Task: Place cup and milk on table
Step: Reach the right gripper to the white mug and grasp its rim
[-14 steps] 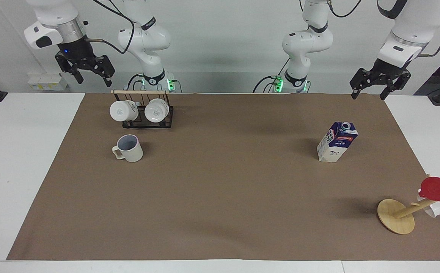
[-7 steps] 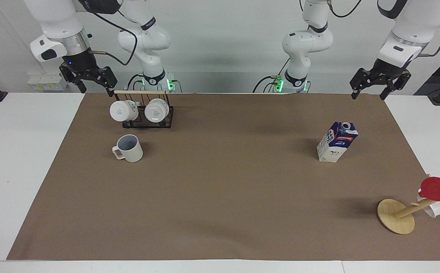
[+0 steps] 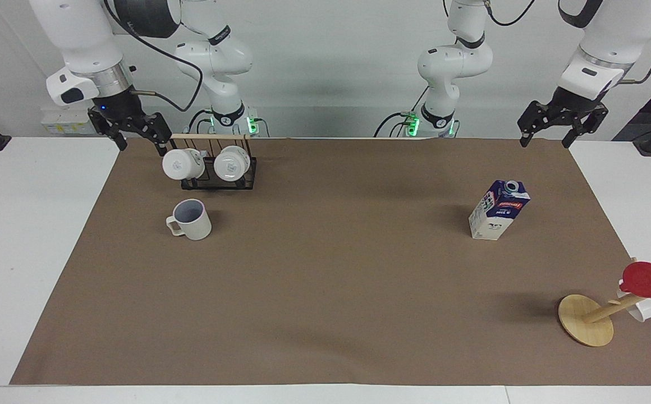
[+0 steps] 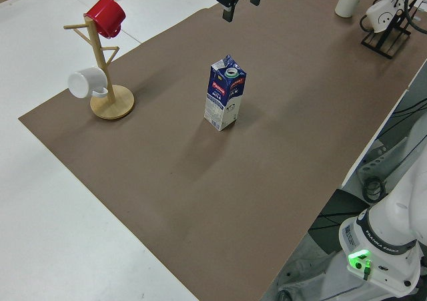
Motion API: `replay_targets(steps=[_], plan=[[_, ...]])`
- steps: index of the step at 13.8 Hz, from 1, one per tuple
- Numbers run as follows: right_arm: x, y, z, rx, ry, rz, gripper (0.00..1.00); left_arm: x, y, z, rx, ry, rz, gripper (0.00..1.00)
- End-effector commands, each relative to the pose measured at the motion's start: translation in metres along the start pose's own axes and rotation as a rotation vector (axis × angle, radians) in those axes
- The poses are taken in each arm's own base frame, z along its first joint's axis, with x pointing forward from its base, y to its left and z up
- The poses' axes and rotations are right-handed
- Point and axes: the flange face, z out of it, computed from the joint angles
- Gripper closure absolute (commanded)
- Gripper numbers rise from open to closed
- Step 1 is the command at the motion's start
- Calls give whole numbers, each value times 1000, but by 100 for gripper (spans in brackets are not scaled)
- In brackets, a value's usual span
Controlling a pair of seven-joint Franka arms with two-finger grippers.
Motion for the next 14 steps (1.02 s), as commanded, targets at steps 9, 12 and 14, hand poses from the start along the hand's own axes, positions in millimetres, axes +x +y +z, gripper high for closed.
replay_targets(steps=[9, 12, 14], plan=[[-4, 5, 140, 17, -44, 51, 0, -1, -2, -4, 13, -7, -7, 0], [-4, 5, 163, 54, -16, 76, 0, -1, -3, -4, 14, -7, -9, 0], [-3, 8, 175, 53, -3, 70, 0, -1, -2, -4, 14, -5, -7, 0]])
